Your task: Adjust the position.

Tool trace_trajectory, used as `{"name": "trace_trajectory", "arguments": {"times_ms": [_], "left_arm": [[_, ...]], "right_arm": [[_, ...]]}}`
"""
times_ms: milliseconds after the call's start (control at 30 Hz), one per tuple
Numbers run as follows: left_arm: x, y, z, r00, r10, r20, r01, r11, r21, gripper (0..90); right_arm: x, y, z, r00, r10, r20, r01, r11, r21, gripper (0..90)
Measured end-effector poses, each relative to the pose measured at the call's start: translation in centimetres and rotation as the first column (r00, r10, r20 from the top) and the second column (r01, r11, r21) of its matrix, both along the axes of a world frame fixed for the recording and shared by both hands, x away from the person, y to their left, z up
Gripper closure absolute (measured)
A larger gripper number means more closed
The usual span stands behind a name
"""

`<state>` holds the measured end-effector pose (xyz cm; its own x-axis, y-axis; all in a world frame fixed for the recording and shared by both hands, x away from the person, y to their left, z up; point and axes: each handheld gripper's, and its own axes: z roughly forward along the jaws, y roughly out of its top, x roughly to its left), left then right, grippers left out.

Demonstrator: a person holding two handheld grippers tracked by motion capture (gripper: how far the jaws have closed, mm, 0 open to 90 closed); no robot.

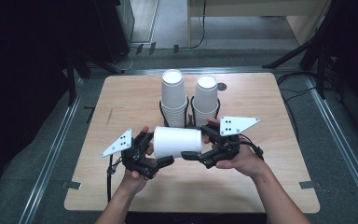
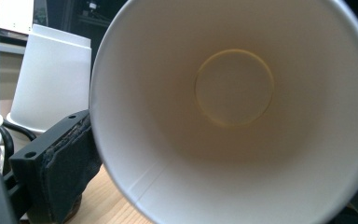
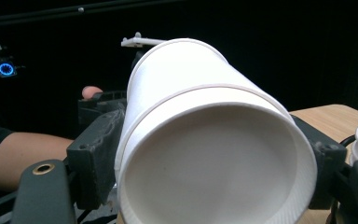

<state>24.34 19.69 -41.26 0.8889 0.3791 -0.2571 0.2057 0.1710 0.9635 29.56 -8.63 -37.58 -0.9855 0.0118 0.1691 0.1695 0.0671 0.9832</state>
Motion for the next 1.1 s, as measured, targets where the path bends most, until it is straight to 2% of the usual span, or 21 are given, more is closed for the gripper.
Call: {"name": "trace_trajectory", "arguments": {"times_ms": [567,1100], "left_arm": [[-0.16,0.28,0.04,0.9996,-0.027,0.01,0.027,0.9996,-0.001,5.2],[-0.09,0.44,0.1,0.9982,-0.06,0.009,0.06,0.9979,-0.026,7.3]], "right_arm": [[0.24,-0.21,-0.24,0.9991,0.034,-0.025,-0.035,0.9993,-0.012,22.4],[0.4,-0.38,-0.25,0.9975,0.061,-0.034,-0.063,0.9956,-0.069,22.2]]}}
